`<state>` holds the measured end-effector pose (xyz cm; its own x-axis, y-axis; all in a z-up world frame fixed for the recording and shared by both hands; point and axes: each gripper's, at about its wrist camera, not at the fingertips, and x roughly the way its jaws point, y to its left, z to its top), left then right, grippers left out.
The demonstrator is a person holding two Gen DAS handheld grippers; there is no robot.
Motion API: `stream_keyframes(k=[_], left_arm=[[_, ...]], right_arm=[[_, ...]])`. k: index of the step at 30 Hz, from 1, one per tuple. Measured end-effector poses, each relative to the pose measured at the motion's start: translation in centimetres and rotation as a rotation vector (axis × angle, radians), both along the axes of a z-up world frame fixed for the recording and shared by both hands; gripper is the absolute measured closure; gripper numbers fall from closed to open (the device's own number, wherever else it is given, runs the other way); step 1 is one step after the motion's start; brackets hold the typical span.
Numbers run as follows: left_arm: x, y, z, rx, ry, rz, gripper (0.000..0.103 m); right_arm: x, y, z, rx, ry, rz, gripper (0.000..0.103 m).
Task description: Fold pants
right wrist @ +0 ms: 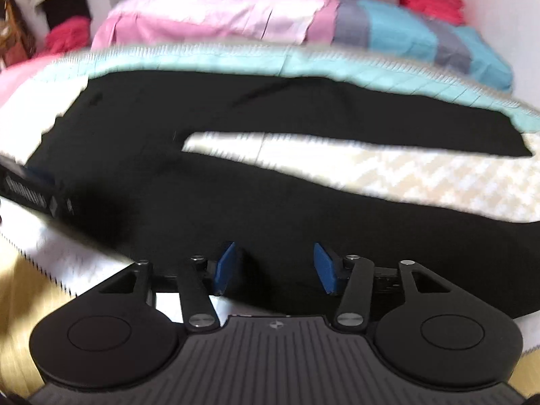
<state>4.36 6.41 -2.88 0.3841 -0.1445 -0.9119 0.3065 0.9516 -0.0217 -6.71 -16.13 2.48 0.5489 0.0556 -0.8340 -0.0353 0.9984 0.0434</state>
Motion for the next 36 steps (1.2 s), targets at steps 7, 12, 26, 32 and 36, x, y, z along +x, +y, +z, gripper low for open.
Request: stream_keyframes(k=[7,12,26,32,36], left_arm=[[2.3,0.6,-2.5,0.136,0.049,0.034,0.0],[1.5,2.8,-2.1,0.077,0.064,0.043,0.0],[-0.1,6.1,-0.2,-0.042,0.058,0.084,0.0],[0.1,7.7,1.0,-0.076,0.006,0.166,0.0],[1.1,8.7,-0.1,-0.02,0.017,0.251,0.0]], right_arm=[[-1.0,1.0,0.2,-0.042,0.114,0.097,0.052],[-0.7,1.4,2.9,0.01,0.008,0.114,0.041],[0.1,7.1,1.7,0.062,0.107,0.377,0.035],[3.2,11.2,1.9,0.056,-0.028,0.428,0.034],[5.4,12.8,-1.3,0.179,0.135,0.433,0.036]])
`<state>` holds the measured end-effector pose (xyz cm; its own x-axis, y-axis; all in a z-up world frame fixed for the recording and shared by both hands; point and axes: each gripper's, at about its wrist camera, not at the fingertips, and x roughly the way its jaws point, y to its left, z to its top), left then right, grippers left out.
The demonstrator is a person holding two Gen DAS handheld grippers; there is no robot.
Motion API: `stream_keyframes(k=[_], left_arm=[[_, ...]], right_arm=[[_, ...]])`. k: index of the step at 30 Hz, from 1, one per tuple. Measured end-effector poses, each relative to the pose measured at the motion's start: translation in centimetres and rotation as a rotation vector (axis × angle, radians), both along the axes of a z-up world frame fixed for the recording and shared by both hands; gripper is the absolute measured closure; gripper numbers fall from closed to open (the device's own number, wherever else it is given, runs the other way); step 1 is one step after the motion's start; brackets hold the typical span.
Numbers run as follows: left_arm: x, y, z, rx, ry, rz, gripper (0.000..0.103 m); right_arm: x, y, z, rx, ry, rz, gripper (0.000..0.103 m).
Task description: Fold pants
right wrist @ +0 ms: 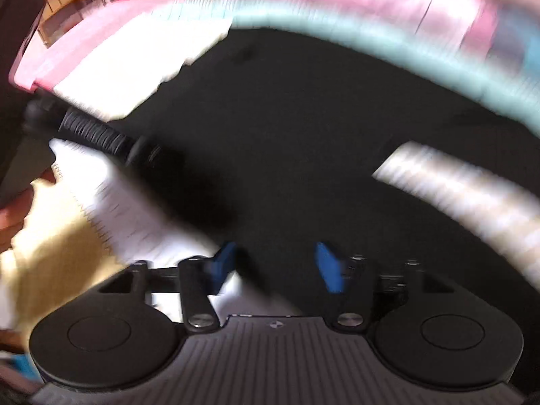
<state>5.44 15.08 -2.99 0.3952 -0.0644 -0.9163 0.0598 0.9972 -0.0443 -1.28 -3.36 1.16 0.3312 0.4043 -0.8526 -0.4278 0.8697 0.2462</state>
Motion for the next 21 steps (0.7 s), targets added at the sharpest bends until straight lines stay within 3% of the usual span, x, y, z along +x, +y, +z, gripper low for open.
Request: stream_keyframes(k=[2,4,6,7,9,11,13,15,16,18,19,20,21], left_arm=[[0.2,0.1,-1.1,0.065,0.051,0.009,0.0],[-0.5,0.2,-1.4,0.105,0.042,-0.019,0.0],[-1.2,1.0,-1.3,0.09,0.032,-0.022,0.0],[-1.3,1.3,-1.2,0.091,0.033,-0.017,0.0],[-1.4,2.2,-1.0,0.082,0.033,0.009,0.0],[-1.3,2.8,-0.7,0.06,0.035,0.037,0.0],[-1.3,3.5,-0.2,0.032,0.03,0.056,0.0],[-1.2,3.5,0.1,0.023,0.025,0.072,0.0],[-1.4,3.8,0.2,0.022,0.024,0.076,0.0],[-1.7,3.8,0.1,0.025,0.031,0.075,0.0],[-2.0,3.8,-0.1,0.039,0.029,0.07,0.0],[-2.0,3.5,-0.1,0.057,0.028,0.062,0.0],[-1.9,3.3,-0.1,0.069,0.029,0.056,0.0]], right_arm=[[-1.4,1.0,0.4,-0.019,-0.009,0.125,0.035],[-2.1,1.0,1.1,0.008,0.048,0.214,0.035],[-1.6,0.4,1.6,0.085,0.133,0.261,0.051],[-1.4,0.2,2.1,0.087,0.101,0.259,0.05],[-1.0,0.5,3.2,-0.002,-0.059,0.227,0.037],[-0.4,1.1,3.4,-0.07,-0.177,0.208,0.04],[1.0,0.9,3.0,-0.087,-0.202,0.118,0.045],[2.4,0.1,2.3,-0.05,-0.181,-0.006,0.059],[2.6,0.1,1.6,-0.061,-0.171,-0.022,0.06],[2.7,1.2,-0.6,-0.145,-0.159,0.023,0.061],[2.1,1.4,-0.7,-0.152,-0.213,0.04,0.065],[1.7,1.8,-0.7,-0.167,-0.233,0.07,0.089],[1.5,2.1,-0.2,-0.159,-0.21,0.1,0.098]])
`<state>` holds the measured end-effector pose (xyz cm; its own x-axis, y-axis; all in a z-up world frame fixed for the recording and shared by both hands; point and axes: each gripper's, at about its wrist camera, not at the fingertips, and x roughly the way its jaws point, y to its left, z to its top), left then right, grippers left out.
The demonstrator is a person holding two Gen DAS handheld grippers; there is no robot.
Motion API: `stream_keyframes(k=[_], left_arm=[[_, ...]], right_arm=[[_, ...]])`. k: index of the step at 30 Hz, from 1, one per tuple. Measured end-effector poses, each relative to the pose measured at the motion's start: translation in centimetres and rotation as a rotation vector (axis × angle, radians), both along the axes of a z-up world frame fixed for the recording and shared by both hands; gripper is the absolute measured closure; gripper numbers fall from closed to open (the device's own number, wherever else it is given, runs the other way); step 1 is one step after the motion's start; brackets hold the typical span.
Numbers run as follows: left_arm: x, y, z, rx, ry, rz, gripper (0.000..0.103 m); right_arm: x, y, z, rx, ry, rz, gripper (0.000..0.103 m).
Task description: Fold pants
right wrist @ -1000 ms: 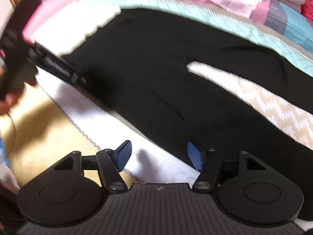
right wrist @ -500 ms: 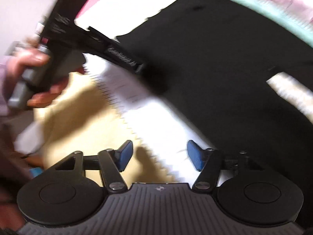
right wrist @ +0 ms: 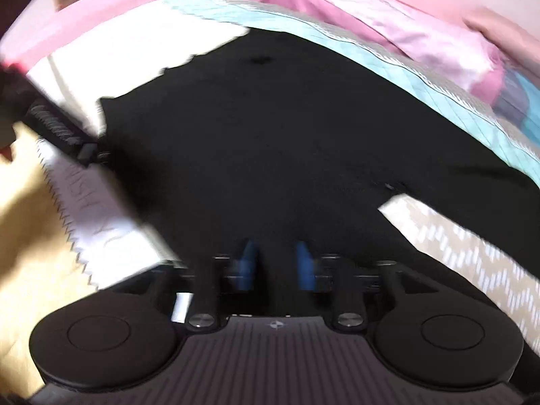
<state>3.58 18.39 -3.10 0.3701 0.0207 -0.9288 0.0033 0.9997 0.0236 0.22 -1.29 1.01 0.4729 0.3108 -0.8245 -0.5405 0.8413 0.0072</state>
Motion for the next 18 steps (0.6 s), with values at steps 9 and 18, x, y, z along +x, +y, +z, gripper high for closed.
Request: stream_keyframes(k=[9,18], left_arm=[[0.8,0.1,-0.1,-0.025,0.003,0.03,0.0],[-1.2,3.3,2.5,-0.02,-0.061,0.099,0.0]], right_arm=[[-1.3,-0.2,2.6,0.07,0.098,0.056,0.091],[-1.3,1.4,4.6,0.134,-0.079,0.169,0.055]])
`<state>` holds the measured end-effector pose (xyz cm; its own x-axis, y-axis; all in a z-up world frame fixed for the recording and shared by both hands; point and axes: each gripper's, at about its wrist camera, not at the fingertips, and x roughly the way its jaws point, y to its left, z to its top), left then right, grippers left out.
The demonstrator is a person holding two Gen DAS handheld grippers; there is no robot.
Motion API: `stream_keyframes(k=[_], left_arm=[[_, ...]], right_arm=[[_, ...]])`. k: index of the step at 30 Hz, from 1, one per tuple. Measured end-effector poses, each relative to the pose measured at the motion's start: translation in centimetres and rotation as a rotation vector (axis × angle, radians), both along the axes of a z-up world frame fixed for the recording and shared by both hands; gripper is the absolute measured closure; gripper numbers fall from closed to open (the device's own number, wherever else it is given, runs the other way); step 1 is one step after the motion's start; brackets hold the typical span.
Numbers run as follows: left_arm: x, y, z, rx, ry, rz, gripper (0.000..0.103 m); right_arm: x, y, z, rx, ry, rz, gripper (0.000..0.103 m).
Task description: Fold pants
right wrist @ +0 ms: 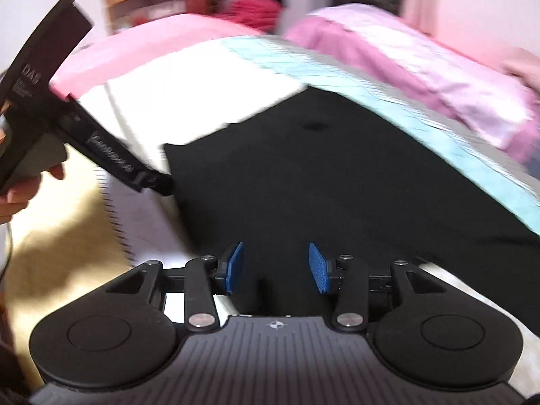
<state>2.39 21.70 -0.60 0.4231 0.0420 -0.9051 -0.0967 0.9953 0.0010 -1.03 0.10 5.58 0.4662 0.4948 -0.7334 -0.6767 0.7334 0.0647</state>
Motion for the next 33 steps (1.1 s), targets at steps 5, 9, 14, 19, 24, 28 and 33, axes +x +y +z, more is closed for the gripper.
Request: stream_keyframes(k=[5,9,14,19,24,28,33], left_arm=[[-1.7,2.7,0.7,0.011,-0.011,0.075,0.0],[-2.9,4.4,0.8,0.008,-0.007,0.125,0.0],[-3.9,5.8,1.2,0.001,-0.022,0.171,0.0],[-3.8,6.4,2.0,0.013,-0.035,0.232,0.0],[-2.7,5.2,2.2,0.025,-0.043,0.194,0.0],[-1.9,3.9,2.4,0.024,-0.05,0.159,0.0],[-2.6,3.2,2.7,0.037,-0.058,0.142,0.0]], right_arm=[[2.4,4.1,-1.6,0.052,0.029,0.094,0.055],[5.3,5.9,-4.8,0.127,0.132,-0.03,0.064],[4.6,7.4,-1.7,0.226,0.217,0.018,0.097],[3.7,8.8,-3.9,0.228,0.235,0.042,0.097],[3.0,4.6,-1.9,0.281,0.219,0.022,0.051],[3.4,2.2,-0.1,0.3,0.185,-0.006,0.05],[7.7,2.5,1.3,0.27,0.069,-0.023,0.052]])
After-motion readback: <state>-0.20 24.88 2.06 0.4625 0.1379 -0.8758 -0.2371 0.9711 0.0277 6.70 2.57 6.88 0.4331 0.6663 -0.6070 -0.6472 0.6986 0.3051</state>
